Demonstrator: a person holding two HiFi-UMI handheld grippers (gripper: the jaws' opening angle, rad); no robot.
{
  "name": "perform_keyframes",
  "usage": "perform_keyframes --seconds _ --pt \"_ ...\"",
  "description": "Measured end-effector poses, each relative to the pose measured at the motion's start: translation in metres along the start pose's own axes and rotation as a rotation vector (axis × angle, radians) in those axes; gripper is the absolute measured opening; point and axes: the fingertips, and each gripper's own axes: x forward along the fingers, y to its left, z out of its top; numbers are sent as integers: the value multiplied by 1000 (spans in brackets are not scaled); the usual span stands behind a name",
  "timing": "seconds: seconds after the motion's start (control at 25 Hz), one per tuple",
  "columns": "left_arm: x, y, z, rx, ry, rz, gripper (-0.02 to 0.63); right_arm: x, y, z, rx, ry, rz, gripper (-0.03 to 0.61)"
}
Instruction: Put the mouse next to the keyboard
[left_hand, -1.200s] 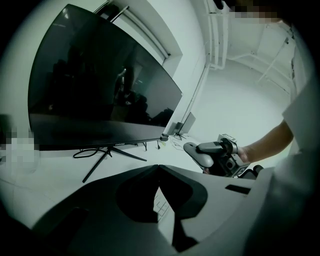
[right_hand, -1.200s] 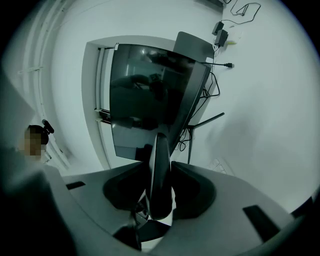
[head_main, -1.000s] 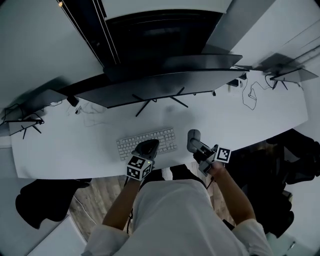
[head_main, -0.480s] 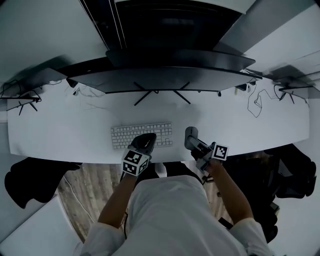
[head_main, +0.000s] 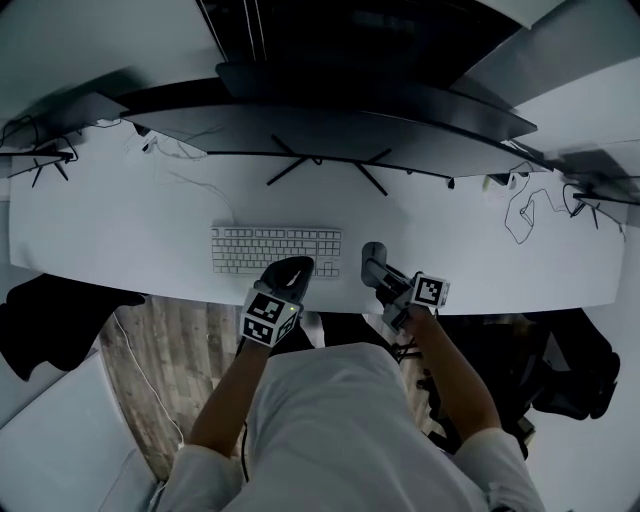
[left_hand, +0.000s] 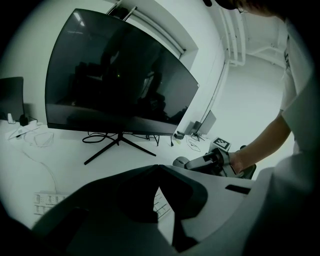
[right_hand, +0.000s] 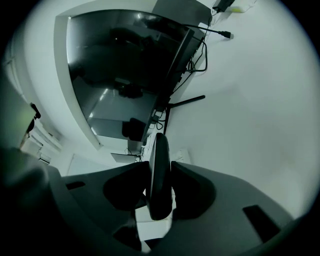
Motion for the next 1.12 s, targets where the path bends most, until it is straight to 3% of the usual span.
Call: perform_keyframes --seconds 0.16,0.52,0.8,1.12 --pt "7 -4 -6 -13 1 15 17 6 -23 -8 8 41 -76 150" --pt "22 -13 -25 -36 11 23 17 25 -48 -29 -93 141 -157 150" --pt "24 -13 -33 -59 13 29 17 34 -60 -39 -135 155 -221 150" --pt "13 -10 -49 -87 28 42 17 35 -79 -39 -222 141 -384 150"
